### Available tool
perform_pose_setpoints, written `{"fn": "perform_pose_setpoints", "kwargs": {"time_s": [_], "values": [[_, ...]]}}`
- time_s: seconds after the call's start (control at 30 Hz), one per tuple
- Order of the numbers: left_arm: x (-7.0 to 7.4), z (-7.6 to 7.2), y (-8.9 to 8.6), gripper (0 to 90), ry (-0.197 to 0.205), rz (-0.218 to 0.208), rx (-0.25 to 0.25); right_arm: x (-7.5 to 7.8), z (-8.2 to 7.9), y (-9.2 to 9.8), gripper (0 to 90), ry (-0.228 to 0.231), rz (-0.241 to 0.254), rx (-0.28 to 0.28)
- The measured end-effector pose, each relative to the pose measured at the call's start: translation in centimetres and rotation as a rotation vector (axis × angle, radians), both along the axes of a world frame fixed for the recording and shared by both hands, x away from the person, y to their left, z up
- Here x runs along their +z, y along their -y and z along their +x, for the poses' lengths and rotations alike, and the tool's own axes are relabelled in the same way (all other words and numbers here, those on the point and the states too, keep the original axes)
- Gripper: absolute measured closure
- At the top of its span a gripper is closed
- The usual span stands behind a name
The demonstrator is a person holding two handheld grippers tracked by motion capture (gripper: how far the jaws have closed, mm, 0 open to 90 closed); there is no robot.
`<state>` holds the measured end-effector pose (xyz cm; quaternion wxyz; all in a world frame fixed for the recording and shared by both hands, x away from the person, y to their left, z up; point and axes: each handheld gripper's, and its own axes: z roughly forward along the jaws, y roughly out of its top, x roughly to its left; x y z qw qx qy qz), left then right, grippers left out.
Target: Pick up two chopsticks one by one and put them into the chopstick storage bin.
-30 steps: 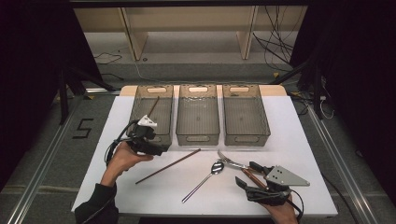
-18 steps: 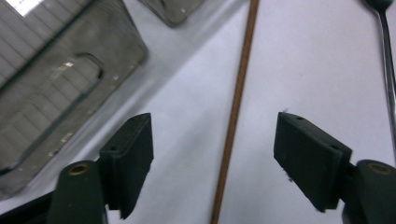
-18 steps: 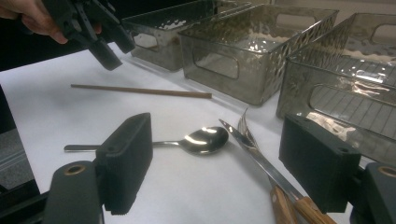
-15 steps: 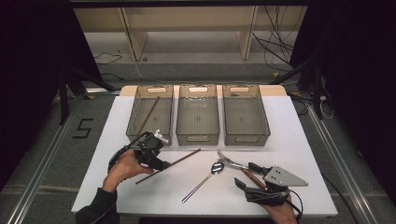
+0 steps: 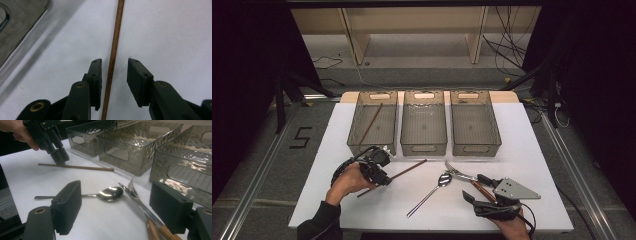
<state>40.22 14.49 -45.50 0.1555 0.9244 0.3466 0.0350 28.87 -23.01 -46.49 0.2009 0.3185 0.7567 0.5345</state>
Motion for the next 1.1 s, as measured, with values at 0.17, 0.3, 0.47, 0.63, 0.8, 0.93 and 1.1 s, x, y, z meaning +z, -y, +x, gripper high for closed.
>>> {"fn": "perform_pose_setpoints", "kwargs": {"time_s": [0.17,0.3,0.47,0.63,0.8,0.93,1.1], "values": [[-0.4,0.1,0.1,69.6,0.0,0.001,-0.01,0.0,0.0,-0.1,26.6,-0.002,0.002,0.0],[-1.1,0.1,0.5,70.7,0.005,0.029,-0.035,-0.1,0.0,-0.1,26.6,-0.002,0.002,-0.001],[-1.0,-0.1,0.7,77.6,0.021,0.049,-0.042,-0.1,0.0,-0.1,26.7,-0.005,0.001,-0.001],[-1.0,-0.3,0.9,82.7,0.031,0.056,-0.068,-0.1,0.0,-0.1,26.7,-0.006,0.002,0.001],[-1.1,-0.4,0.8,84.3,0.037,0.046,-0.079,-0.1,0.0,-0.2,26.7,-0.008,0.001,0.001],[-1.0,-0.3,0.7,84.6,0.035,0.046,-0.093,-0.1,0.1,-0.2,26.8,-0.005,0.004,0.002],[-0.7,-0.5,0.7,84.7,0.033,0.035,-0.113,-0.1,0.1,0.0,26.9,-0.006,0.003,0.0]]}}
